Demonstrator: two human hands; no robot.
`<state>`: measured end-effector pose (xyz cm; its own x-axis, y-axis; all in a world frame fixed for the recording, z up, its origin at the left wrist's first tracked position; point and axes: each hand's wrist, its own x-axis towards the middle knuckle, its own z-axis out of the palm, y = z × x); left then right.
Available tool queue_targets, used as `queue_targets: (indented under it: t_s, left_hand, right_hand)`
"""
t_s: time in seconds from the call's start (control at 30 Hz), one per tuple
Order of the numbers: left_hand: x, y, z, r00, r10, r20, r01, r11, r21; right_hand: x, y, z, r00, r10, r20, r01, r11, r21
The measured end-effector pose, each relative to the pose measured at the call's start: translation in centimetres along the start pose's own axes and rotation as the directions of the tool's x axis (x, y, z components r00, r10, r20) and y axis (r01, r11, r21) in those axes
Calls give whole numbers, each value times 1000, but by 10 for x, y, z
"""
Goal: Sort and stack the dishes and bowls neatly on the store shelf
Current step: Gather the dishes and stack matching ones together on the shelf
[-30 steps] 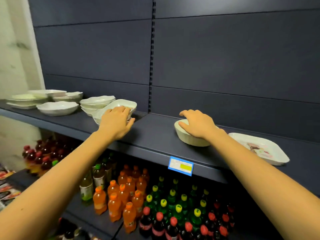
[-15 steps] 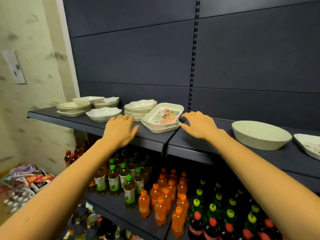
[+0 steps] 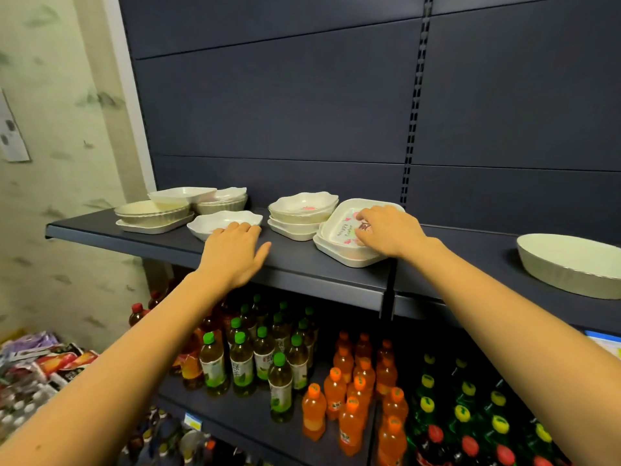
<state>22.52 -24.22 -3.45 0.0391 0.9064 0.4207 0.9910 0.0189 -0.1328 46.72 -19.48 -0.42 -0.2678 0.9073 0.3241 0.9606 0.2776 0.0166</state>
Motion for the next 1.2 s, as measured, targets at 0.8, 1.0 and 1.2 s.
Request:
queue_targets:
  t_s: [0.8,1.0,1.2]
  left_hand:
    - [180,-39,74,982,126,-142,-161,950,-269]
    - [212,-56,88,972,168,-164,-211,931,-297]
    - [238,-61,90,981,189,-38,-191,930,-314]
  right_hand:
    - [86,55,36,807,581,106,-587,809,28]
    - [95,53,43,770,638,14,-637,766,84]
    - [95,56,16,703,711,-27,-700,698,153]
